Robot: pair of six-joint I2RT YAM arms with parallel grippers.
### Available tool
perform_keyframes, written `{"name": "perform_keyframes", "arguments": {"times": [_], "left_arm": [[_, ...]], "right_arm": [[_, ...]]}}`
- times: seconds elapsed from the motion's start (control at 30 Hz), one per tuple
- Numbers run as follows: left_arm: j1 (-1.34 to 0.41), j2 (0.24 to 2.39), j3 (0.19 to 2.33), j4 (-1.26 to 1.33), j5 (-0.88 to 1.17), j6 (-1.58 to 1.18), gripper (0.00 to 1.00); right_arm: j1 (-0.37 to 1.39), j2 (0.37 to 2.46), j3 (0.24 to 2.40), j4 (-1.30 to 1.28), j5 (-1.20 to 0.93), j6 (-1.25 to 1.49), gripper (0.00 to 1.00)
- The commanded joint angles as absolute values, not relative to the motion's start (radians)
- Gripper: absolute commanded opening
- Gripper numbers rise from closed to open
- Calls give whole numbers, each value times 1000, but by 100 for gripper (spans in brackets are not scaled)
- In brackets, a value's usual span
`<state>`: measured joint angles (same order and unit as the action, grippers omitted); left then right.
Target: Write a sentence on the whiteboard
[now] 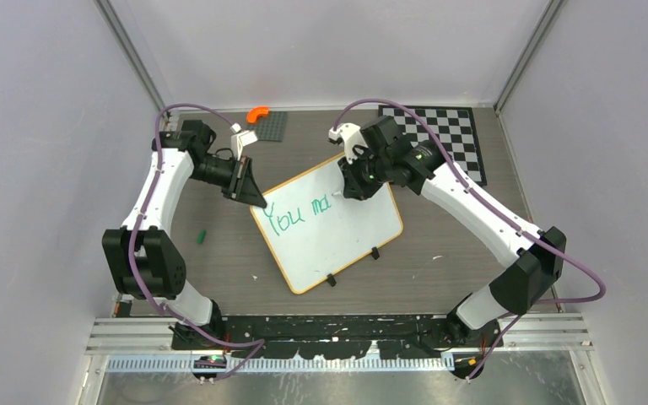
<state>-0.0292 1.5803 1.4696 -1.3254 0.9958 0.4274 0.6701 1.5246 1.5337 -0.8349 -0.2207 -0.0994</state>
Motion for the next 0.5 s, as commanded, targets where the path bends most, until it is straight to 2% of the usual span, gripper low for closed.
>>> {"name": "perform_keyframes", "arguments": {"times": [0.0, 0.47], "left_arm": [[-51, 1587, 1486, -1306, 977, 427, 0], [-51, 1590, 1485, -1304, 976, 427, 0]], "right_arm": [[666, 1511, 1581, -811, -229, -94, 0], [668, 1539, 1585, -795, -265, -71, 0]]}}
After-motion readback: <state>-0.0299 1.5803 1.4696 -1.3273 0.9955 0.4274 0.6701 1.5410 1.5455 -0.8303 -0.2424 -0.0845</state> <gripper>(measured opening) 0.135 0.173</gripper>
